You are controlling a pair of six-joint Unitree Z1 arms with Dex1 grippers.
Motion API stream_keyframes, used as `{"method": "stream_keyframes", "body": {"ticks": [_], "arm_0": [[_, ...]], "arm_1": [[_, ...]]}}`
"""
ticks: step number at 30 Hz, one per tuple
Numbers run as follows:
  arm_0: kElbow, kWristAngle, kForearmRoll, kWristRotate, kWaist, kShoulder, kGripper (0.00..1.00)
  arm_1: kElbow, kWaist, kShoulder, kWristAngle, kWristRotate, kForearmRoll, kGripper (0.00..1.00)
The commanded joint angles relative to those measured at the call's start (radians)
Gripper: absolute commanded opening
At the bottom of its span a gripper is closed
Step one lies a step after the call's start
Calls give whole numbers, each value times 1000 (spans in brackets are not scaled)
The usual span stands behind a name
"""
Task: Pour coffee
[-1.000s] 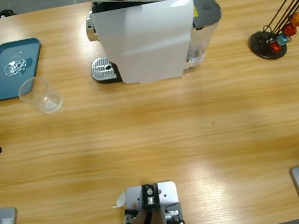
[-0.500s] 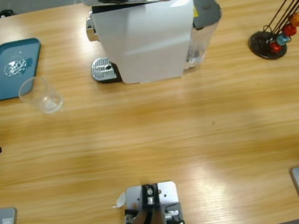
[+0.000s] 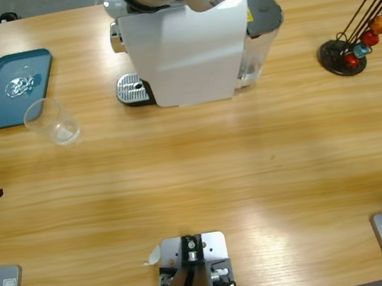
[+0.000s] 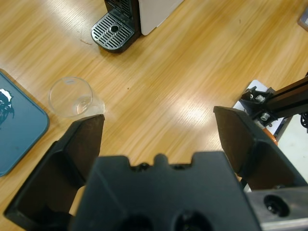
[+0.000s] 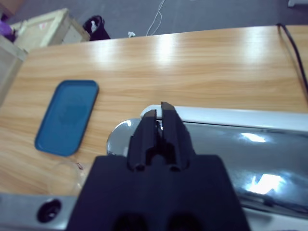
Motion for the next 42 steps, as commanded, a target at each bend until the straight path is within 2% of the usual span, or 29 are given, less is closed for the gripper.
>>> {"method": "stream_keyframes", "body": {"ticks": [1, 4, 8, 11, 12, 16, 18, 23, 29, 42], "arm_0": [[56, 74, -50, -26, 33, 11, 1000], [59, 84, -74, -44, 34, 40, 1000], [75, 110, -81, -78, 42, 76, 1000], [88, 112, -82, -102, 114, 109, 1000], [90, 112, -82, -105, 144, 128, 1000], [94, 114, -122, -113, 217, 248, 1000], [125, 131, -207, -108, 223, 310, 1000], [199, 161, -424, -94, 237, 351, 1000], [211, 176, -465, -30, 307, 446, 1000], [224, 116, -583, 19, 310, 641, 1000]], "arm_1": [[-37, 37, -42, 34, -188, 100, 934], [-105, 37, -109, 43, -200, 130, 959], [-110, 37, -189, 54, -207, 141, 936], [-83, 37, -268, 52, -206, 141, 970], [-41, 37, -293, 44, -208, 141, 997], [163, 37, -437, 32, -237, 142, 1000], [258, 37, -521, 42, -238, 142, 1000], [446, 37, -682, 54, -237, 141, 1000], [554, 37, -696, 56, -203, 113, 1000], [660, 37, -641, 71, -183, 63, 1000]]}}
